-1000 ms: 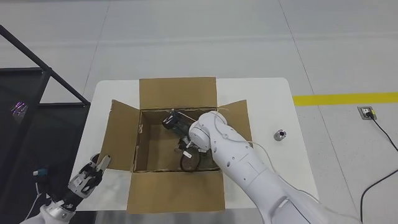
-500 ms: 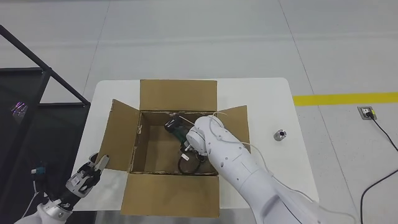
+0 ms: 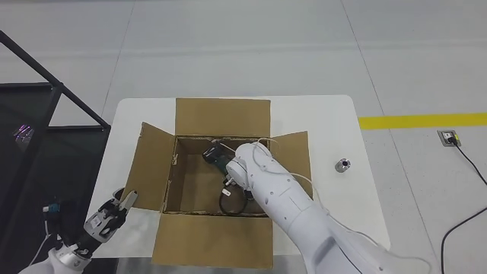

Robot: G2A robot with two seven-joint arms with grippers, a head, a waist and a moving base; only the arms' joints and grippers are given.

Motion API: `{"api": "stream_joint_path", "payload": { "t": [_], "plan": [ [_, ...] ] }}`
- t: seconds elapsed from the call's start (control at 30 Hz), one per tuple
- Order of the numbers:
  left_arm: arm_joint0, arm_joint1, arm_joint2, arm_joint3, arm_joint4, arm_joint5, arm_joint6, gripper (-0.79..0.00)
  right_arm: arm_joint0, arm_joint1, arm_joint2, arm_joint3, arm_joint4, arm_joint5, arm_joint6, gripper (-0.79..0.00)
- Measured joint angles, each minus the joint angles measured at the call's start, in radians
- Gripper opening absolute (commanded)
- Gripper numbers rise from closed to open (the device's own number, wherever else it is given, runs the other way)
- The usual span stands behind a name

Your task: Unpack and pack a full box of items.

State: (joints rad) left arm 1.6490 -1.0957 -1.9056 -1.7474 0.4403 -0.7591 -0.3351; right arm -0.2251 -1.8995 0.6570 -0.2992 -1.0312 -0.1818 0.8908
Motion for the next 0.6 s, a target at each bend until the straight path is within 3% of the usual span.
{"api": "stream_joint_path", "payload": {
  "t": [0.1, 0.13, 0.33, 0.43, 0.6],
  "plan": [
    [0.0, 0.001, 0.001, 0.0, 0.0, 0.0, 0.002, -0.785, 0.005, -0.007, -0.003, 0.017, -0.004, 0.003, 0.011, -0.6],
    [0.0, 0.002, 0.002, 0.0, 0.0, 0.0, 0.003, -0.785, 0.006, -0.009, -0.004, 0.021, -0.005, 0.006, 0.014, -0.606],
    [0.001, 0.004, 0.004, -0.002, -0.001, 0.001, 0.007, -0.785, 0.014, -0.02, -0.003, 0.049, -0.003, 0.005, 0.015, -0.56],
    [0.001, 0.006, 0.006, -0.002, -0.003, -0.001, 0.007, -0.785, 0.017, -0.023, 0.0, 0.061, 0.0, 0.001, 0.01, -0.502],
    [0.005, 0.008, 0.008, -0.005, -0.007, -0.007, 0.003, -0.785, 0.02, -0.027, 0.002, 0.076, 0.001, -0.005, 0.008, -0.502]
  ]
}}
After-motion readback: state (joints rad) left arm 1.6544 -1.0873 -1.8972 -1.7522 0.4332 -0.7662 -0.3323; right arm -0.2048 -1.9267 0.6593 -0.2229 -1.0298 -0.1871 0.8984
